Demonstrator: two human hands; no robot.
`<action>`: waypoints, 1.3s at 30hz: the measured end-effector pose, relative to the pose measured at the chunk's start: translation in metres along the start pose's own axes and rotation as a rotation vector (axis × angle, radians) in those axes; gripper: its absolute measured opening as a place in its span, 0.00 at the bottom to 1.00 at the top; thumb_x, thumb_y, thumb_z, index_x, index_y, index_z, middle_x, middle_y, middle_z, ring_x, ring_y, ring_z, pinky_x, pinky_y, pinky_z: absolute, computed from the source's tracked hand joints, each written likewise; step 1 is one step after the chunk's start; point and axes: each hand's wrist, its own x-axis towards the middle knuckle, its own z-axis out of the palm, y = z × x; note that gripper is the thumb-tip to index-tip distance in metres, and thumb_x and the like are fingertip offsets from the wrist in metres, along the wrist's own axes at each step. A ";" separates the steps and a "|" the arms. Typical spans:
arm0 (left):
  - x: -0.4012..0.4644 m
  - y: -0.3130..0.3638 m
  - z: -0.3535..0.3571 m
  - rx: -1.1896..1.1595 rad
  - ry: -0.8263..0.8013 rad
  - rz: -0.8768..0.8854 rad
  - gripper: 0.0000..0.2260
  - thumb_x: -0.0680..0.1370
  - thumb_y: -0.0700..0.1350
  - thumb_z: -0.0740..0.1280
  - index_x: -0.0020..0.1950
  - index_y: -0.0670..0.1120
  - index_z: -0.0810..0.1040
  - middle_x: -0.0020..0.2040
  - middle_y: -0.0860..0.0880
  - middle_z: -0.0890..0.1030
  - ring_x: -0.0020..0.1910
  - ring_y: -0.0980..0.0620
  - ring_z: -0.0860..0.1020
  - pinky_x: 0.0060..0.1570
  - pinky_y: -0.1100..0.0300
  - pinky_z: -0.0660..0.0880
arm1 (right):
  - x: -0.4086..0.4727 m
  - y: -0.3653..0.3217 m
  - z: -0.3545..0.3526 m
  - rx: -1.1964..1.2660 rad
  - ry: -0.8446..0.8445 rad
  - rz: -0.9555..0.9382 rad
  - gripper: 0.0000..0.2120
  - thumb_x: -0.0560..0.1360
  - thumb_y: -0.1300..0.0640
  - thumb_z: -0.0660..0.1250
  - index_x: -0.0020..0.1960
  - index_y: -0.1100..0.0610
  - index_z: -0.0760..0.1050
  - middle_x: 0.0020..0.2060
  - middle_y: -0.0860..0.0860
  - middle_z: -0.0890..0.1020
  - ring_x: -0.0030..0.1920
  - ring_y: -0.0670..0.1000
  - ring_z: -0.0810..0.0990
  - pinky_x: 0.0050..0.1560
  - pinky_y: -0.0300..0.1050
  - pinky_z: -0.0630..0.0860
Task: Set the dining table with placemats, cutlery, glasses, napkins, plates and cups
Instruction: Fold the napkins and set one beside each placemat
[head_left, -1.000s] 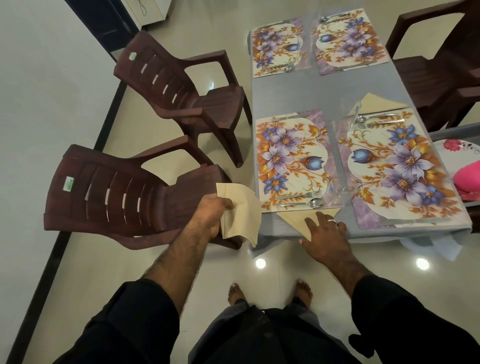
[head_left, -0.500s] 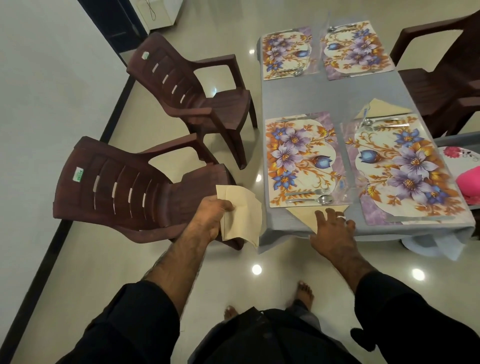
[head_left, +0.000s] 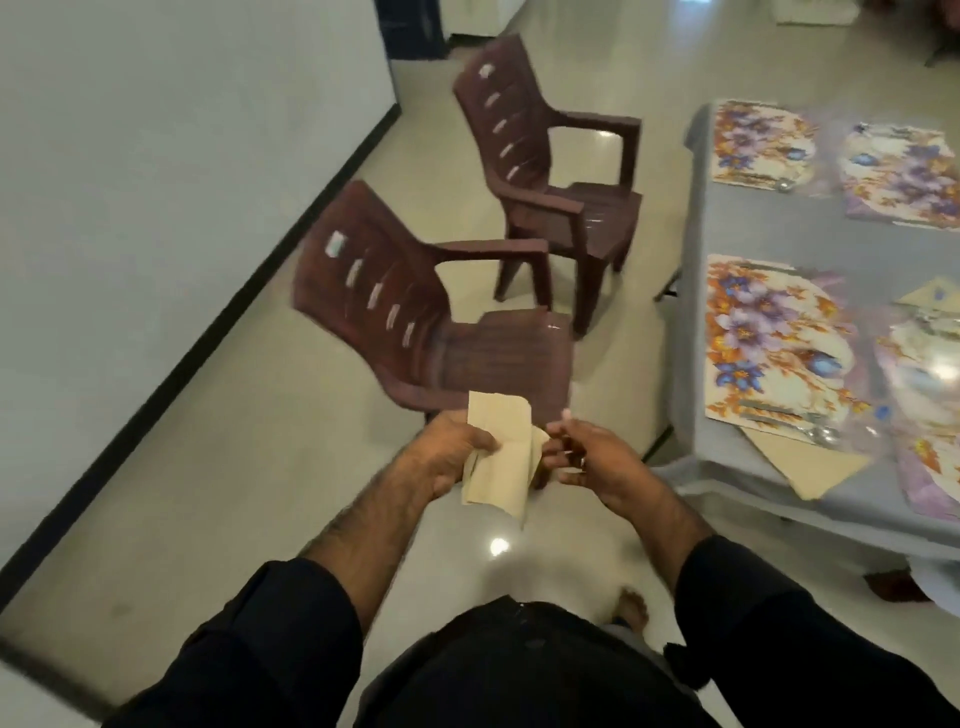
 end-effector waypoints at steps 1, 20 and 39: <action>-0.007 -0.003 -0.027 -0.021 0.012 0.002 0.17 0.76 0.27 0.69 0.61 0.41 0.84 0.57 0.42 0.88 0.58 0.40 0.85 0.57 0.47 0.82 | 0.004 0.001 0.024 -0.001 -0.044 0.003 0.21 0.82 0.41 0.67 0.61 0.58 0.82 0.44 0.53 0.84 0.41 0.51 0.81 0.42 0.48 0.75; -0.029 -0.002 -0.385 -0.589 0.423 0.141 0.28 0.69 0.30 0.77 0.69 0.35 0.80 0.66 0.33 0.82 0.68 0.30 0.79 0.69 0.34 0.76 | 0.190 -0.047 0.401 -0.180 -0.713 0.267 0.18 0.74 0.65 0.75 0.63 0.62 0.80 0.55 0.59 0.85 0.53 0.57 0.84 0.58 0.54 0.80; 0.105 0.129 -0.706 -0.677 0.738 0.056 0.15 0.75 0.34 0.77 0.62 0.42 0.85 0.55 0.40 0.88 0.57 0.33 0.85 0.52 0.30 0.82 | 0.392 -0.159 0.711 -0.249 -0.585 0.266 0.13 0.78 0.65 0.72 0.62 0.62 0.82 0.55 0.59 0.87 0.48 0.53 0.86 0.47 0.49 0.82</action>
